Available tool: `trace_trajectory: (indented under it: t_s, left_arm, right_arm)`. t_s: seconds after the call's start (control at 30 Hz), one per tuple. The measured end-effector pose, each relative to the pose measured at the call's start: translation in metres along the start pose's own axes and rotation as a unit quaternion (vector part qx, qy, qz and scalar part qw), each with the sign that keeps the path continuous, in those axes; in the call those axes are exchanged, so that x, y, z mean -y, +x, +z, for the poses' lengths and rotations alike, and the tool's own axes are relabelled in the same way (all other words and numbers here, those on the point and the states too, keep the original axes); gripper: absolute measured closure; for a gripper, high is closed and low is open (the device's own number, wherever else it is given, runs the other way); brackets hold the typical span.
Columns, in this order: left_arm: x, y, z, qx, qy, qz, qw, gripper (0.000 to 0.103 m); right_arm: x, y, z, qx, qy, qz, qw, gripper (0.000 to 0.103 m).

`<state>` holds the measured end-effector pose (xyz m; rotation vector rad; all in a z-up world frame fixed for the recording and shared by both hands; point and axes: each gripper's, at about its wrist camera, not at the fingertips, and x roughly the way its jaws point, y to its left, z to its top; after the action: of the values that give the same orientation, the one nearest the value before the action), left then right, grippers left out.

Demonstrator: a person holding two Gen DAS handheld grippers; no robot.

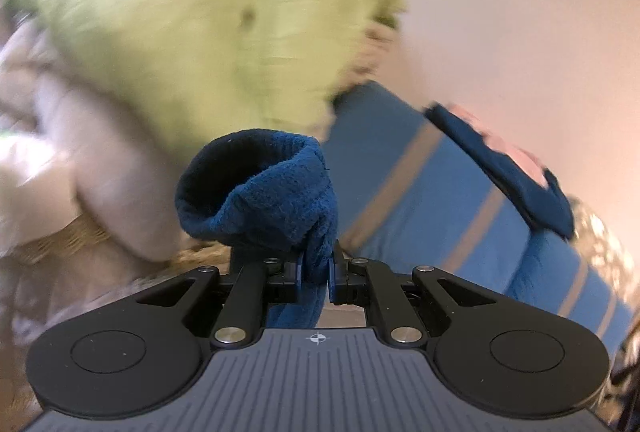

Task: Fold clothes
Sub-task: 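Lift the sleeve with the left tool and carry it across the jacket body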

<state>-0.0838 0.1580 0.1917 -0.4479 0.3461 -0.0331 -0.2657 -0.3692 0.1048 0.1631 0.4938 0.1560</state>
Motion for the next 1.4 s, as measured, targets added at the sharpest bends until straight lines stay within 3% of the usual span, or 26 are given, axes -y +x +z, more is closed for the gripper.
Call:
trace_trajectory:
  t_s: [0.23,0.53,0.87,1.1,1.2,1.23,1.3,1.37,1.4]
  left_arm:
    - [0.075,0.017,-0.012,-0.014,0.074,-0.032,0.9966,0.092]
    - [0.161,0.038,-0.044,-0.043,0.154,-0.084,0.9835,0.092]
    - [0.251,0.042,-0.087,-0.056,0.247,-0.156,0.9549,0.092]
    - [0.308,0.043,-0.116,-0.057,0.28,-0.202,0.9365,0.092]
    - [0.335,0.044,-0.131,-0.065,0.299,-0.231,0.9236,0.091]
    - [0.343,0.045,-0.137,-0.072,0.304,-0.247,0.9172,0.089]
    - [0.359,0.044,-0.149,-0.094,0.314,-0.285,0.9007,0.067]
    - [0.373,0.043,-0.161,-0.116,0.323,-0.324,0.8818,0.024]
    - [0.377,0.04,-0.165,-0.117,0.325,-0.332,0.8777,0.021]
  right_arm:
    - [0.005,-0.002,-0.001,0.005,0.015,-0.004,1.0,0.0]
    - [0.017,-0.005,-0.003,0.012,0.052,-0.005,0.999,0.0]
    - [0.021,-0.003,-0.004,0.009,0.061,-0.002,0.998,0.0]
    - [0.023,-0.004,-0.004,0.01,0.068,0.0,0.998,0.0]
    - [0.022,-0.004,-0.004,0.01,0.069,-0.001,0.998,0.0]
    - [0.022,-0.004,-0.005,0.01,0.069,-0.001,0.998,0.0]
    - [0.023,-0.005,-0.005,0.009,0.073,-0.003,0.997,0.0]
    - [0.023,-0.005,-0.005,0.008,0.075,-0.004,0.997,0.0]
    - [0.024,-0.005,-0.005,0.008,0.077,-0.004,0.997,0.0]
